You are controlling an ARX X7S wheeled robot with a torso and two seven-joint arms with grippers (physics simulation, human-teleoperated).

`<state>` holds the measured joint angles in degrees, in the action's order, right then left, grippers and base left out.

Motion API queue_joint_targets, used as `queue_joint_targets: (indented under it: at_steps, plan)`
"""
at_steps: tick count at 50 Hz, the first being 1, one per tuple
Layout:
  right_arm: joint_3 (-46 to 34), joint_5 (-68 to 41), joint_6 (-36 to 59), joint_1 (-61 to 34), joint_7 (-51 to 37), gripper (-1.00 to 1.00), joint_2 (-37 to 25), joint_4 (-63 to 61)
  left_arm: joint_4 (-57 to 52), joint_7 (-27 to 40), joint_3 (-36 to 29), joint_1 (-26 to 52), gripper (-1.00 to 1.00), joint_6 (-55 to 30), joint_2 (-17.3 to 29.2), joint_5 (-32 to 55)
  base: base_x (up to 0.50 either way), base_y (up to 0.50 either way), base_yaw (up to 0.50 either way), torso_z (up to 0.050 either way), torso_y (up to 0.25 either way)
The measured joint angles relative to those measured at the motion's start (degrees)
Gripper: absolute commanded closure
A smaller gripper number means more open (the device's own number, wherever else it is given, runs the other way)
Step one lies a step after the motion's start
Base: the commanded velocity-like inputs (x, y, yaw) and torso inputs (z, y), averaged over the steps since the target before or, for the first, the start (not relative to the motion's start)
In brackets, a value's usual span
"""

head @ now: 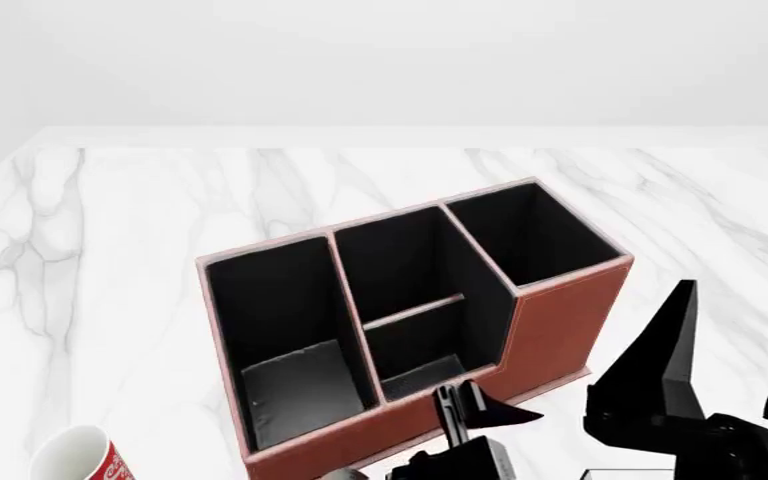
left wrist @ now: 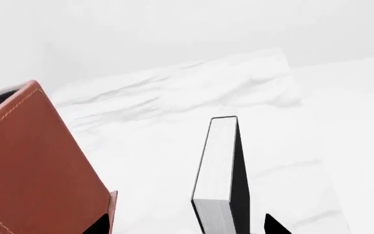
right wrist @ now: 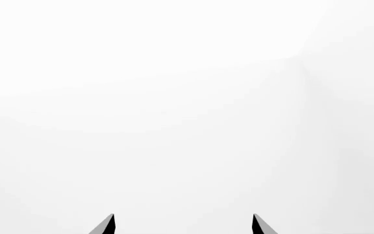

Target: Pick up the book and place it in the back compartment of the caddy.

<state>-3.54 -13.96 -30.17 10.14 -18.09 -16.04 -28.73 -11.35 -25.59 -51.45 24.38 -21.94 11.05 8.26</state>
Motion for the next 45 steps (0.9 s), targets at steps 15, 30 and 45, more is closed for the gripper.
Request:
queue_joint_targets:
  at_steps: [15, 30, 45]
  plan:
    - [-0.38, -0.04, -0.26, 0.07, -0.25, -1.0, -0.24, 0.18, -2.39, -0.34, 0.64, 0.75, -1.0, -3.55, -2.51, 4.03, 0.0, 0.0, 0.0, 0.0, 0.0]
    - [-0.8, -0.09, -0.52, 0.1, -0.46, -1.0, -0.48, 0.42, 0.02, -0.44, 1.44, 2.42, -1.0, -5.11, -4.5, 6.95, 0.0, 0.0, 0.0, 0.0, 0.0]
    - [-1.05, -0.3, -0.79, 0.1, -0.73, -1.0, -0.73, 0.66, 2.17, 0.18, -0.05, 3.87, -1.0, -5.72, -6.48, 8.26, 0.0, 0.0, 0.0, 0.0, 0.0]
